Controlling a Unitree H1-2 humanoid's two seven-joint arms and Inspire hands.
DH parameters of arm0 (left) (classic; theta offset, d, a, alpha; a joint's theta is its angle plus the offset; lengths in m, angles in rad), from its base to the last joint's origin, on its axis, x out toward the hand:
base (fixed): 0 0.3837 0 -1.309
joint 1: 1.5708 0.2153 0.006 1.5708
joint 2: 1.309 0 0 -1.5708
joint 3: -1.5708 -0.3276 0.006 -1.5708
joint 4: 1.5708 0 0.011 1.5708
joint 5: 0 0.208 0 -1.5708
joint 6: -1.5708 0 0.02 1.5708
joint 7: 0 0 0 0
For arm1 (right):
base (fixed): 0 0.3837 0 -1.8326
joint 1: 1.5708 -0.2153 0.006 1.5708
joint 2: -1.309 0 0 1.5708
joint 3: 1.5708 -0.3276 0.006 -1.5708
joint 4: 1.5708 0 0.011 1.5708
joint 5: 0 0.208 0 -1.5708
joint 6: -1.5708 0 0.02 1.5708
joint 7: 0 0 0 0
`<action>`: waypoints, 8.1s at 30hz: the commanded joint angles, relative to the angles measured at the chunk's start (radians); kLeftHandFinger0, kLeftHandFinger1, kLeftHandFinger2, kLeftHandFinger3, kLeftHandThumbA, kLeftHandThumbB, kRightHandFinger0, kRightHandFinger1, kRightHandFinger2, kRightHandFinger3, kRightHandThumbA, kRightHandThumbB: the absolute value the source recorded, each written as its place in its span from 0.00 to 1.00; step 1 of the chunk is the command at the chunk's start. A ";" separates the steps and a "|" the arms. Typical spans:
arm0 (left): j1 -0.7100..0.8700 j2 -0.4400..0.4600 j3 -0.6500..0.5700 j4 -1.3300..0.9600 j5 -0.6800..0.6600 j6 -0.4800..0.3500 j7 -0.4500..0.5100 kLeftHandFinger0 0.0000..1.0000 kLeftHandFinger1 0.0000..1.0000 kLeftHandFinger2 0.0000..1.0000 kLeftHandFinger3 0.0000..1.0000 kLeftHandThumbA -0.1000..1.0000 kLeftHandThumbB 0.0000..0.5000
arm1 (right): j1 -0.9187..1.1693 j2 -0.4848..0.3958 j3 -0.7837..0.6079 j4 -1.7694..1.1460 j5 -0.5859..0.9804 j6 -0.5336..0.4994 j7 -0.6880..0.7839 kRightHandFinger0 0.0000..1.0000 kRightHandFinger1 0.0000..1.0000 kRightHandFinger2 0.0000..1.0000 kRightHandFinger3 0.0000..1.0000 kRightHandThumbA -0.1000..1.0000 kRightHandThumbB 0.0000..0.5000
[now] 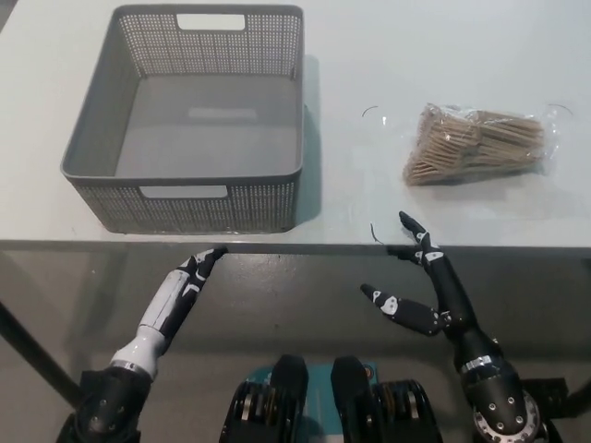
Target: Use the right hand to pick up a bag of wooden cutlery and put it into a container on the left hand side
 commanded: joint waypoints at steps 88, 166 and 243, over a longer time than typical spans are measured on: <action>0.273 0.078 0.037 -0.313 -0.202 -0.043 -0.309 1.00 1.00 1.00 1.00 1.00 0.70 | -1.050 -0.568 0.502 0.417 -0.345 0.313 0.835 1.00 1.00 1.00 1.00 0.64 1.00; 0.225 0.090 0.028 -0.278 -0.240 -0.027 -0.344 1.00 1.00 1.00 1.00 1.00 0.87 | -1.051 -0.372 0.571 0.854 -0.487 0.113 0.786 1.00 1.00 1.00 1.00 0.60 1.00; 0.194 0.088 0.031 -0.218 -0.261 -0.056 -0.371 1.00 1.00 1.00 1.00 1.00 0.90 | -1.218 -0.269 0.080 1.066 -0.210 -0.063 -0.003 0.02 0.53 0.91 0.98 0.00 0.24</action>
